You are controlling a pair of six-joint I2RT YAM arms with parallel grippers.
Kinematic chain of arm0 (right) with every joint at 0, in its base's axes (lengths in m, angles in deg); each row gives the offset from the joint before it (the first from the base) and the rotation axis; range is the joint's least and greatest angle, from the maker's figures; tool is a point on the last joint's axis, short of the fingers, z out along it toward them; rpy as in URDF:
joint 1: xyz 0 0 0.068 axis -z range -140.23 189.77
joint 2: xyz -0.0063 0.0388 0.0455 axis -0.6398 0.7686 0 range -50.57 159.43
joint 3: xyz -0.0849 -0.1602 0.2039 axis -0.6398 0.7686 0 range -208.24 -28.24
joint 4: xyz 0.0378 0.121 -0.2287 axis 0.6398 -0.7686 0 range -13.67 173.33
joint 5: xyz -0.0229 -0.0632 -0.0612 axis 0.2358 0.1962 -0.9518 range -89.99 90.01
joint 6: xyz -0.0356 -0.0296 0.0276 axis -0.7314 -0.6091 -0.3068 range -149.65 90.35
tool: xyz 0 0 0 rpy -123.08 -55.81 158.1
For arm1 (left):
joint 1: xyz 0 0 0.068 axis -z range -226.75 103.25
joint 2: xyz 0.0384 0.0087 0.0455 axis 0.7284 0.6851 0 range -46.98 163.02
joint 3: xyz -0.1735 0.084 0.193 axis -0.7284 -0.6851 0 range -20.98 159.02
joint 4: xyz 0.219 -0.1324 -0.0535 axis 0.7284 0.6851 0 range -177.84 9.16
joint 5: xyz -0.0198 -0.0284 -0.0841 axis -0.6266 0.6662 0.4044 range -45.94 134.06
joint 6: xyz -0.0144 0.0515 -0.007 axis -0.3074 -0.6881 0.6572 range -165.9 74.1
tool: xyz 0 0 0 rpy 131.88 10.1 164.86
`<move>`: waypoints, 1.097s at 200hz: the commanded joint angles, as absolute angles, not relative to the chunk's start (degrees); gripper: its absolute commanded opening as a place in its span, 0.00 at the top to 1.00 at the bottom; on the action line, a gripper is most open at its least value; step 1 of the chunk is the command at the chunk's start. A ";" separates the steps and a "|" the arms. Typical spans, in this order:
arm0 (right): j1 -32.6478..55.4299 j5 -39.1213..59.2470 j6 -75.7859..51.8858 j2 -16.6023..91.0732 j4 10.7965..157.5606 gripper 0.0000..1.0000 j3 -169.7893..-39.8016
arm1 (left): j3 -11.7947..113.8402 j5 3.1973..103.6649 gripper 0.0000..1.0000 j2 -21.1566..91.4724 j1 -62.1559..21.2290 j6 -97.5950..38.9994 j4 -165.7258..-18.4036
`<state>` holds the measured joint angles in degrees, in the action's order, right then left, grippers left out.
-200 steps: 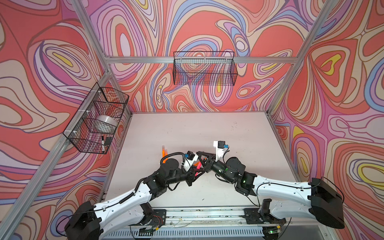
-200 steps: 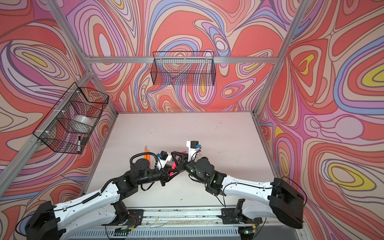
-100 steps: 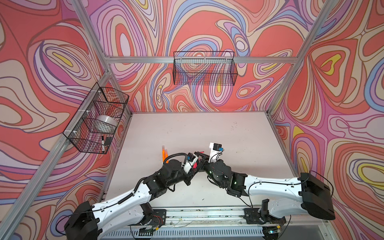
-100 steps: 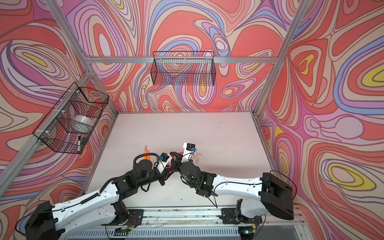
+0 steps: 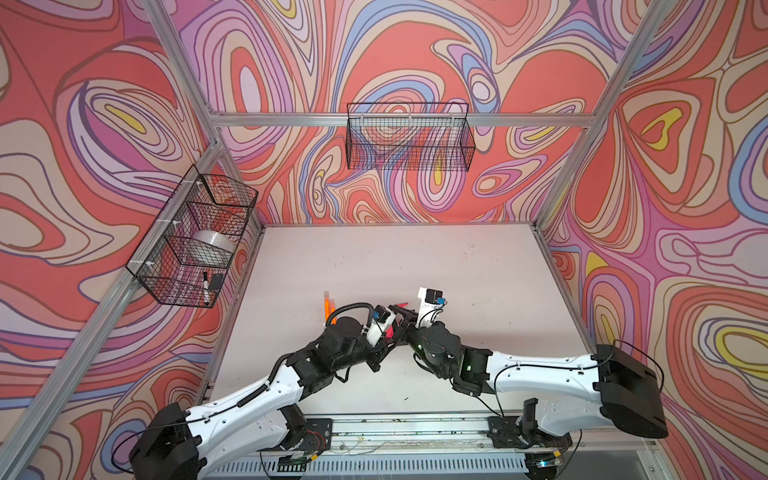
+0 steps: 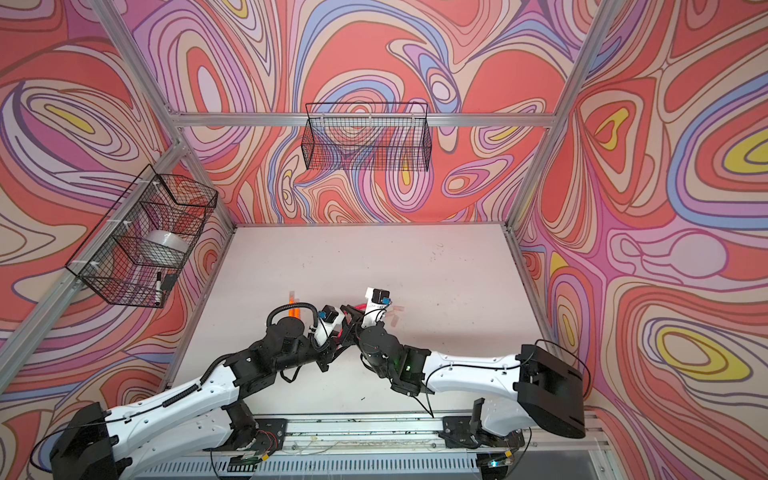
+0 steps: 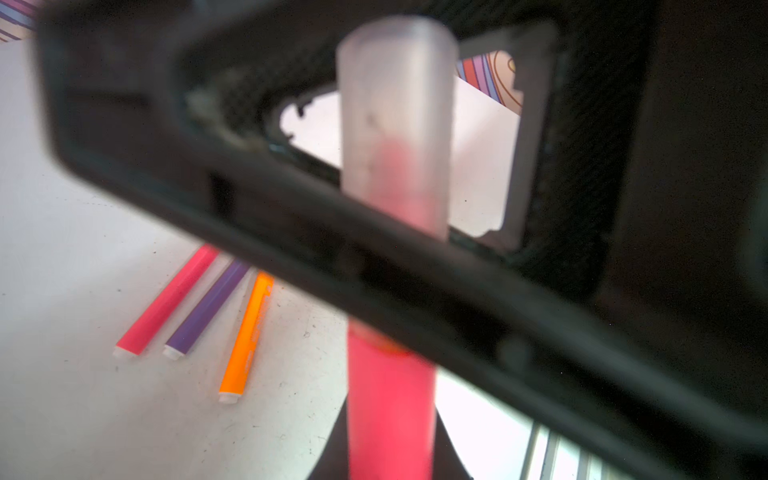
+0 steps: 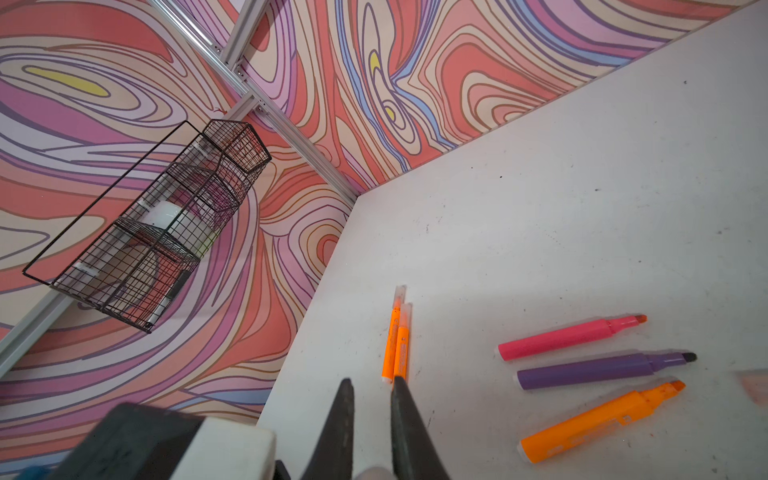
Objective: Insert the pens into the pen caps
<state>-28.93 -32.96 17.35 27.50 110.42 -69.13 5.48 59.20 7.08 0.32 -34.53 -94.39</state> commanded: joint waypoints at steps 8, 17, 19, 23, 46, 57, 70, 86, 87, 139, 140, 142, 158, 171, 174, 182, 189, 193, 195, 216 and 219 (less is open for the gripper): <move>-34.30 -21.68 16.91 26.52 104.92 1.00 -66.54 | 5.38 57.20 1.00 5.28 -1.84 -29.47 -105.90; -34.31 -22.63 16.76 25.75 104.38 1.00 -66.16 | 4.68 56.70 1.00 4.86 -1.84 -29.39 -105.93; -34.25 -22.85 16.69 25.51 104.24 1.00 -66.02 | 4.55 56.65 1.00 4.80 -1.84 -29.38 -105.88; -34.30 -23.35 16.63 25.05 104.01 1.00 -65.91 | 4.29 56.41 1.00 4.64 -1.84 -29.38 -105.73; -34.21 -26.16 16.13 22.64 102.54 0.94 -64.87 | 3.48 55.97 1.00 4.27 -1.84 -29.29 -104.73; -34.23 -26.98 15.60 21.66 101.92 0.89 -64.63 | 3.07 55.93 1.00 4.32 -1.84 -29.21 -104.48; -34.05 -28.24 15.28 20.44 100.81 0.80 -64.52 | 2.45 55.49 1.00 4.34 -1.84 -28.96 -104.53; -33.97 -29.90 15.07 18.81 99.83 0.70 -63.94 | 1.39 54.40 1.00 4.60 -1.84 -28.55 -104.87; -33.92 -30.02 15.03 18.71 99.80 0.69 -63.89 | 1.28 54.33 1.00 4.60 -1.88 -28.53 -104.88; -33.76 -35.04 14.95 11.76 95.48 0.53 -60.59 | -0.58 47.08 1.00 7.81 -1.93 -25.14 -105.38; -33.78 -35.18 14.93 11.53 95.38 0.53 -60.50 | -0.59 46.89 1.00 7.88 -1.93 -24.97 -105.32; -33.79 -35.51 14.92 11.15 95.13 0.53 -60.32 | -0.67 46.48 1.00 8.08 -1.93 -24.79 -105.31; -33.65 -38.22 14.99 8.15 92.73 0.50 -59.04 | -1.34 43.49 1.00 9.78 -2.55 -22.53 -104.86; -33.52 -40.80 14.78 5.52 90.46 0.48 -58.27 | -1.47 41.79 1.00 11.49 -4.25 -20.01 -103.52; -33.39 -41.50 14.77 4.92 89.77 0.48 -58.22 | -1.54 41.67 1.00 11.87 -4.76 -19.46 -103.10; -33.26 -43.28 14.79 3.27 87.74 0.46 -58.09 | -1.79 41.61 1.00 12.98 -6.60 -17.47 -102.16; -33.11 -44.78 14.90 1.90 86.03 0.45 -57.93 | -1.88 41.74 1.00 14.26 -8.43 -15.87 -101.19; -32.96 -45.58 14.87 1.05 85.19 0.44 -57.87 | -1.83 41.62 1.00 14.97 -9.49 -15.00 -100.50; -32.90 -45.95 14.84 0.68 84.87 0.44 -57.73 | -1.80 41.56 1.00 15.33 -9.97 -14.51 -100.15; -32.24 -48.71 15.35 -2.40 80.59 0.41 -57.77 | -0.35 40.06 1.00 19.77 -13.37 -11.20 -96.24; -32.15 -48.89 15.46 -2.74 80.01 0.41 -57.84 | -0.05 39.85 1.00 20.58 -13.58 -10.97 -95.79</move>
<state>-32.95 -43.04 15.39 0.07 87.30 -58.50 -1.19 43.24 16.59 -11.03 -17.06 -101.30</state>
